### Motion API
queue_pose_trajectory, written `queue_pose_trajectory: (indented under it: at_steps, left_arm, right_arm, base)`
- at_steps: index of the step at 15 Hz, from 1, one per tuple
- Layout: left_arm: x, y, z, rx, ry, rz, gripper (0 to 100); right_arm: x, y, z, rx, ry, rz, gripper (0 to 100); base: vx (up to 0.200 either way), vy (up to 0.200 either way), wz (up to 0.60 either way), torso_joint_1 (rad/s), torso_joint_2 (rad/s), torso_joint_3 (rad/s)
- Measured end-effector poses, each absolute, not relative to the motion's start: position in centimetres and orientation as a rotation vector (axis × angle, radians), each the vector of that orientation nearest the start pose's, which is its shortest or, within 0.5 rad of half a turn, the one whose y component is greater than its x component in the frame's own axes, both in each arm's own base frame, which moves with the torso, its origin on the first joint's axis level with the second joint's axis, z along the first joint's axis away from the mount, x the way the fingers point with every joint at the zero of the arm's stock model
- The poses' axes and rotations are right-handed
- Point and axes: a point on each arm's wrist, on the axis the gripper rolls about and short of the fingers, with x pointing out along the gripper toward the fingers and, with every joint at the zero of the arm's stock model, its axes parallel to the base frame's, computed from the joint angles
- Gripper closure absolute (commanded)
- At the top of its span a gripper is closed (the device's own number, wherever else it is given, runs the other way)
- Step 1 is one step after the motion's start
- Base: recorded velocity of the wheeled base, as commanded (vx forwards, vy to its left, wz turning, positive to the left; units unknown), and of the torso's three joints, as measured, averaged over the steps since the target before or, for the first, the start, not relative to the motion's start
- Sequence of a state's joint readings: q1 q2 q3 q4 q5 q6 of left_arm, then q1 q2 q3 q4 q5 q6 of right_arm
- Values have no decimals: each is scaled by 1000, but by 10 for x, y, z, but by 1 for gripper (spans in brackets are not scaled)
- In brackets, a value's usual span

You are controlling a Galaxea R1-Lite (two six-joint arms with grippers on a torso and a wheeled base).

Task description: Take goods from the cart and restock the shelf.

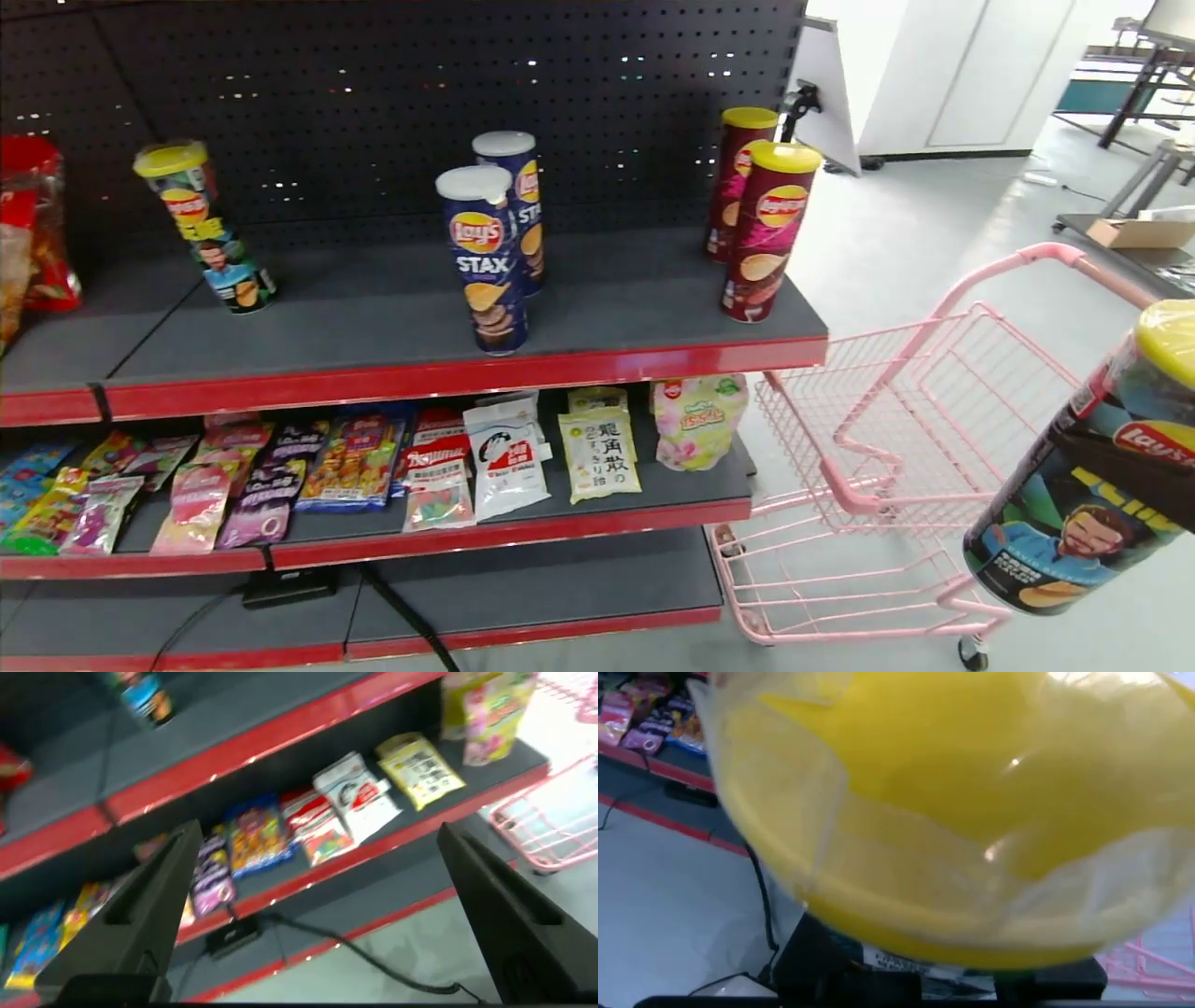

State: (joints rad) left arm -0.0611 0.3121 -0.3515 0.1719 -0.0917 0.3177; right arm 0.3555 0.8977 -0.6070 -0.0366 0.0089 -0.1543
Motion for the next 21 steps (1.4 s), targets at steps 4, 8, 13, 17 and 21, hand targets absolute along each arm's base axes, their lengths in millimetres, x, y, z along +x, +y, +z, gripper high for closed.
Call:
queue_pose_trajectory:
  at_steps: [4,8,13,17,21]
  left_arm:
    - [-12,-1,160,315,110,-174,0]
    - [-12,-1,159,314,115,-175,0]
    - [-12,-1,159,314,114,-174,0]
    - [-13,-1,158,315,107,-173,0]
    - [-16,-1,154,315,102,-170,0]
  right_arm:
    - [94,36,231,-185,219,409,100]
    - [89,36,229,-171,199,447,100]
    - [83,33,225,-172,187,449,100]
    - [80,32,223,-184,180,449,100]
    - [77,31,223,-191,171,451,100]
  base:
    - [0,100,0,2,1,1]
    - [0,200,0,4,2,-1]
    - [0,200,0,1,2,0]
    - [0,200,0,2,6,0]
    - [0,200,0,1,5,-2]
